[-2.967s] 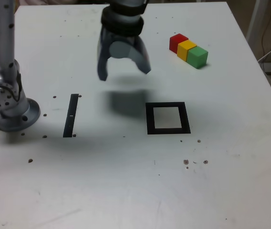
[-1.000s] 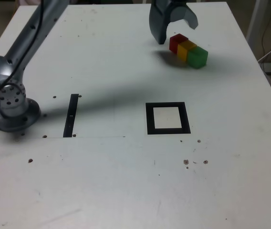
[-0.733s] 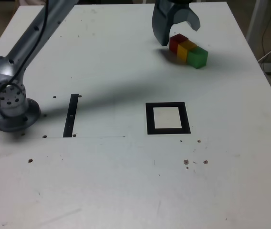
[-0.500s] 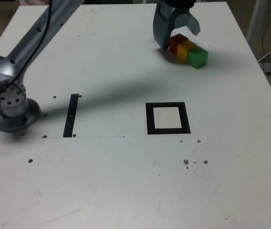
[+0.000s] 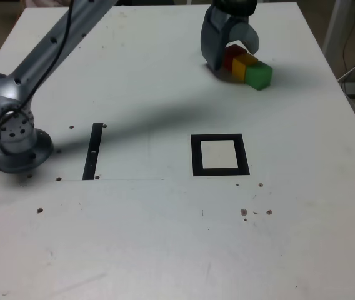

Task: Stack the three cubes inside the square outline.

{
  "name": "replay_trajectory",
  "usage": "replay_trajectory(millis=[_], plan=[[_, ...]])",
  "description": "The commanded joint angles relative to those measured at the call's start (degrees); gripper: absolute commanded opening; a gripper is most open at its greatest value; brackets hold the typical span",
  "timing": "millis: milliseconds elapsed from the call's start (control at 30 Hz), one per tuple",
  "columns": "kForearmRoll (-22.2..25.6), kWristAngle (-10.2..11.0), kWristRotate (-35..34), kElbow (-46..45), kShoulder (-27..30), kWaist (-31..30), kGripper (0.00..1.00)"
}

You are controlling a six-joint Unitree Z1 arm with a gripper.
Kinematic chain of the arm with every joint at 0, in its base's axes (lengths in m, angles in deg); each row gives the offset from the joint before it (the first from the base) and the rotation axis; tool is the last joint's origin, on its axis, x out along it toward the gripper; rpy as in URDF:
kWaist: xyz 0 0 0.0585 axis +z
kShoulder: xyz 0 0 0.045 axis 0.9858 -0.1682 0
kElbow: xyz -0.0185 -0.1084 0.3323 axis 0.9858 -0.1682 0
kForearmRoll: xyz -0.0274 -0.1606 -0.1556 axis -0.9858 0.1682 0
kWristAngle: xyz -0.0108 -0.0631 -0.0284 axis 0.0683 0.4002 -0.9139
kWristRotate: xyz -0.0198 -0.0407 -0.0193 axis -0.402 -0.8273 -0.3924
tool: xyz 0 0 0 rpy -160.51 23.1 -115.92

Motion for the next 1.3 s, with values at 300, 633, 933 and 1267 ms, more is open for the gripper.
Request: replay_trajectory(millis=[300,633,933,1267], plan=[[0.8,0.9,-0.1,2.4,-1.0,0.2,0.4],[0.9,0.8,-0.1,2.2,-1.1,0.3,0.38],[1.4,0.7,0.6,3.0,-0.8,0.2,0.38],[1.6,0.7,2.0,1.5,2.2,-0.4,0.38]])
